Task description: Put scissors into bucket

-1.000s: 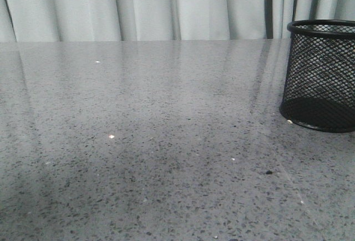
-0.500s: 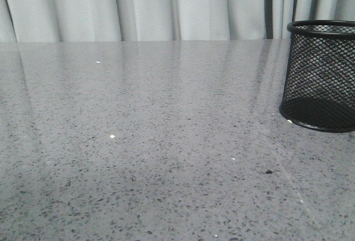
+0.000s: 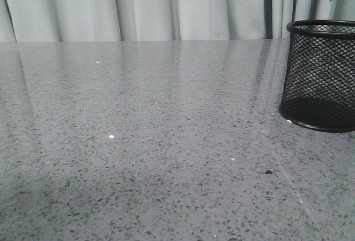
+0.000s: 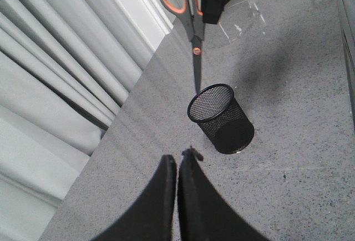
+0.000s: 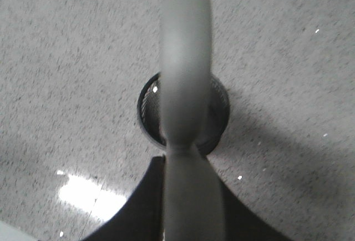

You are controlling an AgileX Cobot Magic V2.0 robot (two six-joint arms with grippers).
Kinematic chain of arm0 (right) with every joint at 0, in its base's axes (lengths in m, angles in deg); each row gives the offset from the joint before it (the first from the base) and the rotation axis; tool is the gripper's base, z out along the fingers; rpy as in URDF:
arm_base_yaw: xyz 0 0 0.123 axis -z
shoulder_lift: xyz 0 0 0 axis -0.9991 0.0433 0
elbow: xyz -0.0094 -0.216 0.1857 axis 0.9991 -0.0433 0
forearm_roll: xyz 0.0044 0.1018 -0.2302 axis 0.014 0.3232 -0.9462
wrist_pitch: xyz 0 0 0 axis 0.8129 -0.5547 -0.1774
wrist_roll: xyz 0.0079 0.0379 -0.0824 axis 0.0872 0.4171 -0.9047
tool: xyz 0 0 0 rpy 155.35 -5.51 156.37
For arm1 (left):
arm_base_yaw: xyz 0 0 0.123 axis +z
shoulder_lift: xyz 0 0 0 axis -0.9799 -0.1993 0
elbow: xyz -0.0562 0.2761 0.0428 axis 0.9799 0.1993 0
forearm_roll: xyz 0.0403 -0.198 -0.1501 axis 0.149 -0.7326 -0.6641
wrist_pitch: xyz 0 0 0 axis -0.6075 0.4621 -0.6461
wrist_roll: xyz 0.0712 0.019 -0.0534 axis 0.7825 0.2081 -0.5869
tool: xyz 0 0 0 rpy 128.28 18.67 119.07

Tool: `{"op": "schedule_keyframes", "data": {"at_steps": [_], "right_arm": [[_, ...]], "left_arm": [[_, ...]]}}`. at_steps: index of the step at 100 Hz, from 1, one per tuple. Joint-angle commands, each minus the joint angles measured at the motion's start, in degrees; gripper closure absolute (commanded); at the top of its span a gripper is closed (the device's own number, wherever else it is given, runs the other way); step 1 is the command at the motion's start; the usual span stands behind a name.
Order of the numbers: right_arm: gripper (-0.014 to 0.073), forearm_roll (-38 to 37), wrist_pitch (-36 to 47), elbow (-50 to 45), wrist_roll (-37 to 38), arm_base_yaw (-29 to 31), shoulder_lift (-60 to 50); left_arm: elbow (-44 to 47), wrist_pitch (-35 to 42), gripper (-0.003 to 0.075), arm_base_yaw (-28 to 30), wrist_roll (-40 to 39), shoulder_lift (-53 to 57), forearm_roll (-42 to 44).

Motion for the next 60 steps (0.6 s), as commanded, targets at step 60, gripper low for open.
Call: {"op": "schedule_keyframes", "data": {"at_steps": [60], "right_arm": [[0.0656, 0.69, 1.30, -3.37, 0.00, -0.73, 11.84]], "left_arm": [[-1.32, 3.72, 0.0740, -0.37, -1.35, 0.04, -0.43]]}}
